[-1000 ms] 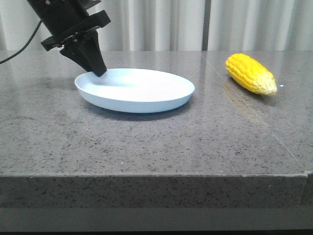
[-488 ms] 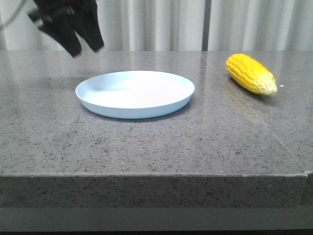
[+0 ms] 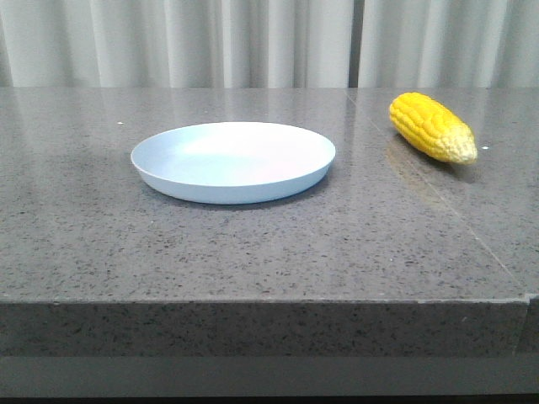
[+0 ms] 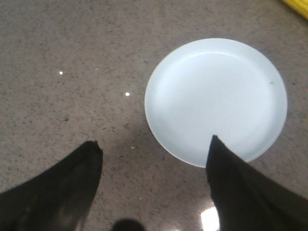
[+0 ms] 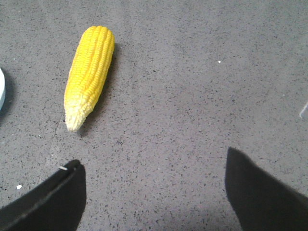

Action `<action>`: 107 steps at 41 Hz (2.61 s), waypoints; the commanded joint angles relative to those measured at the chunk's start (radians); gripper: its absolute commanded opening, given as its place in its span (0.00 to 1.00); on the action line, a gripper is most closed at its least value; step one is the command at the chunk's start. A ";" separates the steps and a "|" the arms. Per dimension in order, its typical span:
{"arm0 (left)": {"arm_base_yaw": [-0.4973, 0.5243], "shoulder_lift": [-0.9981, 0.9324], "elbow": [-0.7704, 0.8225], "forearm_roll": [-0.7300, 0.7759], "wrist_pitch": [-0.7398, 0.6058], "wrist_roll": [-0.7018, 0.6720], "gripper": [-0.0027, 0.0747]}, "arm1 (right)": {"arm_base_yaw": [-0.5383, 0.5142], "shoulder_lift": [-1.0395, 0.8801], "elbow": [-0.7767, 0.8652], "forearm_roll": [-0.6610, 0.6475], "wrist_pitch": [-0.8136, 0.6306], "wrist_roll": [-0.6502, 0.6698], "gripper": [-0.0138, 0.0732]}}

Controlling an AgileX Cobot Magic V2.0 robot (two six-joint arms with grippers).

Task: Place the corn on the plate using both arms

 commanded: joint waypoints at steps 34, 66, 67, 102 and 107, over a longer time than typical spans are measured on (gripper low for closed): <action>-0.050 -0.825 0.710 0.005 -0.302 -0.206 0.63 | 0.002 0.006 -0.032 0.006 -0.084 -0.007 0.86; -0.050 -0.825 0.710 0.005 -0.302 -0.206 0.63 | 0.223 0.438 -0.463 0.022 0.299 -0.051 0.86; -0.050 -0.825 0.710 0.005 -0.302 -0.206 0.63 | 0.230 0.462 -0.481 0.022 0.306 -0.050 0.86; -0.050 -0.825 0.710 0.005 -0.302 -0.206 0.63 | 0.231 1.224 -1.124 -0.101 0.501 0.166 0.86; -0.050 -0.825 0.710 0.005 -0.302 -0.206 0.63 | 0.231 1.267 -1.150 -0.100 0.495 0.172 0.86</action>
